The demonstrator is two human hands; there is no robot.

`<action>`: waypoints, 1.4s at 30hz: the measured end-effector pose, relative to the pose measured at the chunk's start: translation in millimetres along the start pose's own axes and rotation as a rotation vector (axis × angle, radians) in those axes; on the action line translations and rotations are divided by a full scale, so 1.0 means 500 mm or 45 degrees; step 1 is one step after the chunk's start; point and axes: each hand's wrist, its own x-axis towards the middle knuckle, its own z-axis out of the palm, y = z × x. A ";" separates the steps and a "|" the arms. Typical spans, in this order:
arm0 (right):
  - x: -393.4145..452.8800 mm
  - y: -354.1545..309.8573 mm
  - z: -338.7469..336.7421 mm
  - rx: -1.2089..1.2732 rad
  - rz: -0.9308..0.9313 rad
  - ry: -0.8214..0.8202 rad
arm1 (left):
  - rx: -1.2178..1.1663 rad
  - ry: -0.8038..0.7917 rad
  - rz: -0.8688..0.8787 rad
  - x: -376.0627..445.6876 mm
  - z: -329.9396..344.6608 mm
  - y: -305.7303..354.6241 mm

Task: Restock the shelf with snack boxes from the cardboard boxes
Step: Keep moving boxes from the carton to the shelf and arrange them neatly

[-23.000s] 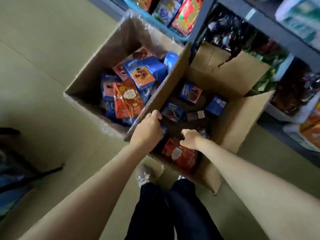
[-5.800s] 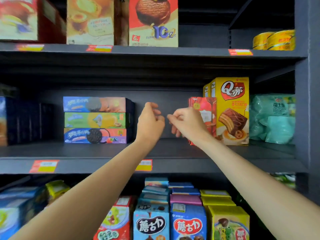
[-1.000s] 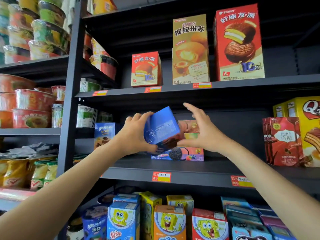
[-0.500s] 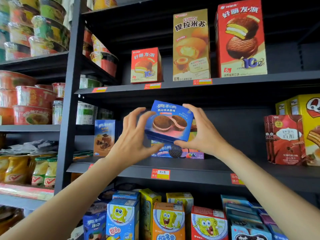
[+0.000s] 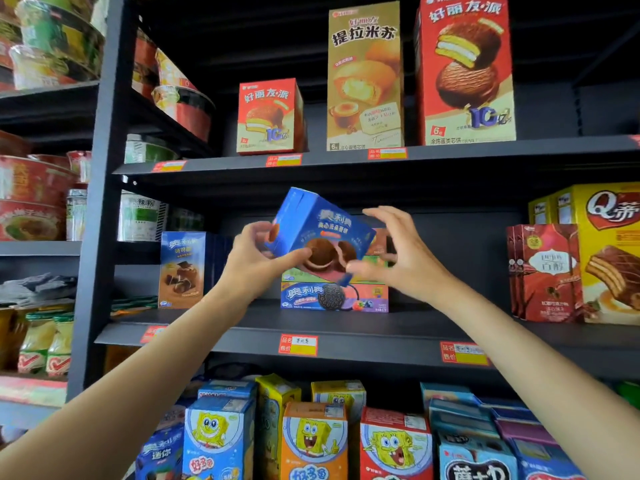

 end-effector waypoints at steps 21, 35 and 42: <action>0.000 0.015 -0.035 1.146 0.327 0.097 | 0.371 -0.131 0.787 -0.053 0.058 -0.015; 0.034 -0.057 -0.104 0.139 0.145 -0.783 | 0.073 -1.185 -0.161 0.024 0.027 0.100; 0.015 -0.014 -0.141 0.929 0.477 -0.301 | -0.713 -0.934 -0.385 0.022 0.028 0.044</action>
